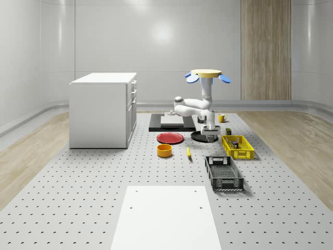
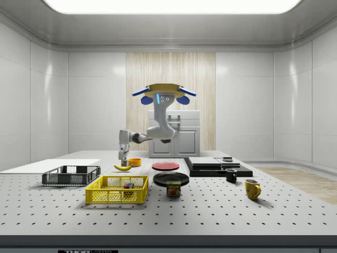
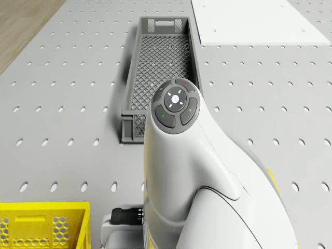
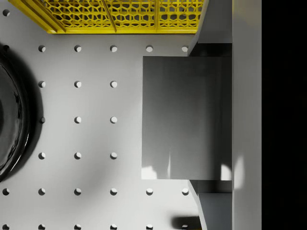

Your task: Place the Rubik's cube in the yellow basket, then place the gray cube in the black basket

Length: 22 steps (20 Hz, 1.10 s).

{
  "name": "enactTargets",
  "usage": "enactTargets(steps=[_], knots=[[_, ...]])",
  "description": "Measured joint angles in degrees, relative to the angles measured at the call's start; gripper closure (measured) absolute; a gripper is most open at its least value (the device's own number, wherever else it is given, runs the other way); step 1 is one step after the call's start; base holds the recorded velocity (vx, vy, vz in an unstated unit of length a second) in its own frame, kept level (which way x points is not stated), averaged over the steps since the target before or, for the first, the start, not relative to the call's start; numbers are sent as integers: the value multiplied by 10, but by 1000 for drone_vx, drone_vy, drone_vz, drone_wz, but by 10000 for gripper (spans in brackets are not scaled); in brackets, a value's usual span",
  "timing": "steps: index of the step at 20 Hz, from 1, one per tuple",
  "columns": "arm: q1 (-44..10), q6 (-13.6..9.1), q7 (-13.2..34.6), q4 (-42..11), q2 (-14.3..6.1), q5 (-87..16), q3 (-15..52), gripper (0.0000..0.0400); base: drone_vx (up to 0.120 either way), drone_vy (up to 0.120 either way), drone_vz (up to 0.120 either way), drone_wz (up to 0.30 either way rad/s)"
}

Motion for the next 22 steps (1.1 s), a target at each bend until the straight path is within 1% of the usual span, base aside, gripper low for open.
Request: enactTargets(steps=[3,6,11,22], knots=[[0,1,0,0,-2,3,2,149,120,107,0,0],[-1,3,1,0,-4,5,4,149,120,0,0,0],[-1,6,1,0,-8,7,5,149,120,0,-112,0],[-2,12,2,0,-14,10,5,149,120,0,0,0]])
